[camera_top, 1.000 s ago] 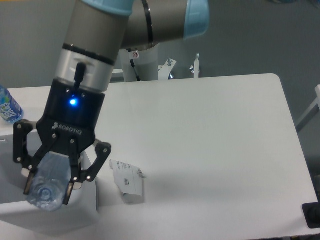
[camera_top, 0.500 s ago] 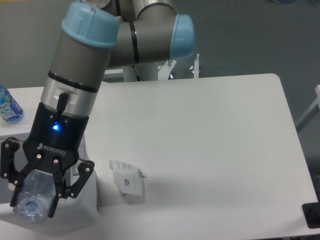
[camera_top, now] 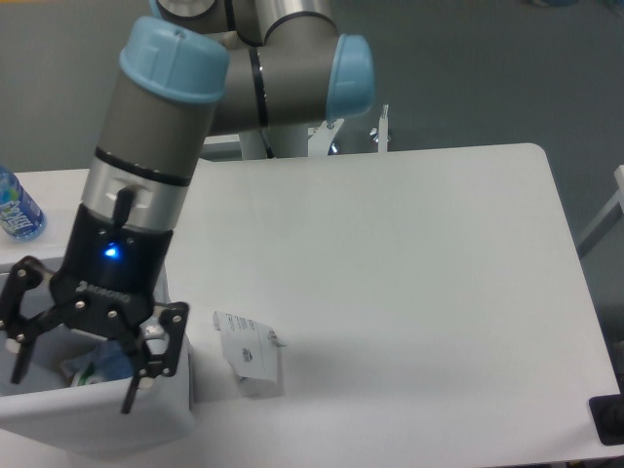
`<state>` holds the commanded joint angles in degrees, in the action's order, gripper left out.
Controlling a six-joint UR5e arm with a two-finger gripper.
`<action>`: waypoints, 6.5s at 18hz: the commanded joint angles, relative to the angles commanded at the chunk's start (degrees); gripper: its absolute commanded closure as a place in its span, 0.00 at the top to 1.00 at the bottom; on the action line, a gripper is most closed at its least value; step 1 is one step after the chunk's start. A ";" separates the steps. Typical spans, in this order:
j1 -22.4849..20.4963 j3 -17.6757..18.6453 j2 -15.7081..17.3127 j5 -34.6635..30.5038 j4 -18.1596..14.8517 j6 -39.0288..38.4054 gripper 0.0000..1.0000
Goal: Place the trash in the trash can
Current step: 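Move the open gripper over the white paper packet, then lower the gripper onto the paper packet and close it, then lift the paper packet and carry it into the bin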
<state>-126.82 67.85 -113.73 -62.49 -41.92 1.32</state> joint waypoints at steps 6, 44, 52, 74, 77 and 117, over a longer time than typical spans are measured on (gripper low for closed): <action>-4.83 3.86 1.93 -8.78 -0.26 0.79 1.00; -5.54 30.49 -1.50 -19.87 -2.28 10.01 1.00; -2.74 34.45 -1.40 -20.13 -2.20 17.31 1.00; 1.75 33.14 -5.10 -22.94 -0.35 15.21 1.00; 1.75 32.35 -5.53 -23.12 -0.26 15.47 1.00; -9.04 24.44 7.02 -14.10 -0.44 14.68 0.03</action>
<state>-135.86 92.29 -106.72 -76.59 -42.36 16.00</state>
